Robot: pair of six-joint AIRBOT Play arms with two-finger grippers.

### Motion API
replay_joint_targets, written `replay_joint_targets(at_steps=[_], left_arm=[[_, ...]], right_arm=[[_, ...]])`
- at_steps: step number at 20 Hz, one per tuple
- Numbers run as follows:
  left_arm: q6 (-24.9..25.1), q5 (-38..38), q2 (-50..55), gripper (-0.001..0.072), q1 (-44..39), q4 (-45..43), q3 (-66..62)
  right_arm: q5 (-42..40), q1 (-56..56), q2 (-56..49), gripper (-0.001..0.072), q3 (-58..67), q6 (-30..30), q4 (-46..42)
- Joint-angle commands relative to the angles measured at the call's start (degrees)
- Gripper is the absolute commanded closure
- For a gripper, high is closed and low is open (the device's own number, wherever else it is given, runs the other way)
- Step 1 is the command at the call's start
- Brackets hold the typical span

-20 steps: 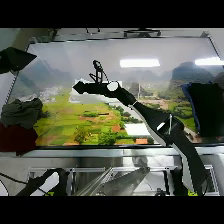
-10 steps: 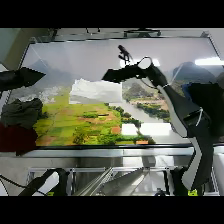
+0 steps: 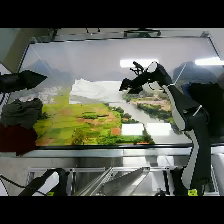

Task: Fold the shirts.

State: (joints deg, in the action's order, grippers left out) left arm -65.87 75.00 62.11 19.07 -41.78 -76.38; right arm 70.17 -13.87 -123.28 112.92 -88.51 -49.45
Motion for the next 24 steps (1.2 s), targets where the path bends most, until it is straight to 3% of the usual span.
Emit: replay_joint_targets(at_steps=[1,3,4,5,6,8,13,18,22,24], left_arm=[[0.1,-0.1,0.0,0.0686,0.1,-0.1,0.0],[0.0,-0.1,0.0,0.0686,0.1,-0.1,0.0],[0.0,0.0,0.0,0.0687,0.1,-0.1,0.0],[0.0,0.0,0.0,0.0687,0.1,-0.1,0.0],[0.0,0.0,0.0,0.0687,0.1,-0.1,0.0],[0.0,0.1,0.0,0.0687,0.1,-0.1,0.0],[0.0,0.9,0.0,0.0687,0.1,-0.1,0.0],[0.0,1.0,0.0,0.0688,0.1,-0.1,0.0],[0.0,1.0,0.0,0.0688,0.1,-0.1,0.0],[0.0,1.0,0.0,0.0688,0.1,-0.2,0.0]], right_arm=[[-4.7,-2.1,-4.0,0.0018,0.0,0.0,5.5],[-6.9,-3.6,-4.9,0.0022,0.0,2.1,9.7],[-8.3,-4.3,-5.1,0.0082,0.0,3.5,12.2],[-9.6,-4.9,-5.2,0.0239,0.0,5.5,14.8],[-10.7,-5.3,-5.2,0.0324,0.0,7.6,17.7],[-10.8,-5.5,-5.0,0.0675,0.2,12.1,24.9],[-10.8,-3.0,3.0,0.0693,0.2,13.2,26.2],[-11.7,6.9,17.7,0.0693,0.2,4.5,20.6],[-13.0,21.2,27.2,0.0694,0.2,0.4,10.3],[-9.4,29.8,29.7,0.0694,0.2,-3.8,6.5]])
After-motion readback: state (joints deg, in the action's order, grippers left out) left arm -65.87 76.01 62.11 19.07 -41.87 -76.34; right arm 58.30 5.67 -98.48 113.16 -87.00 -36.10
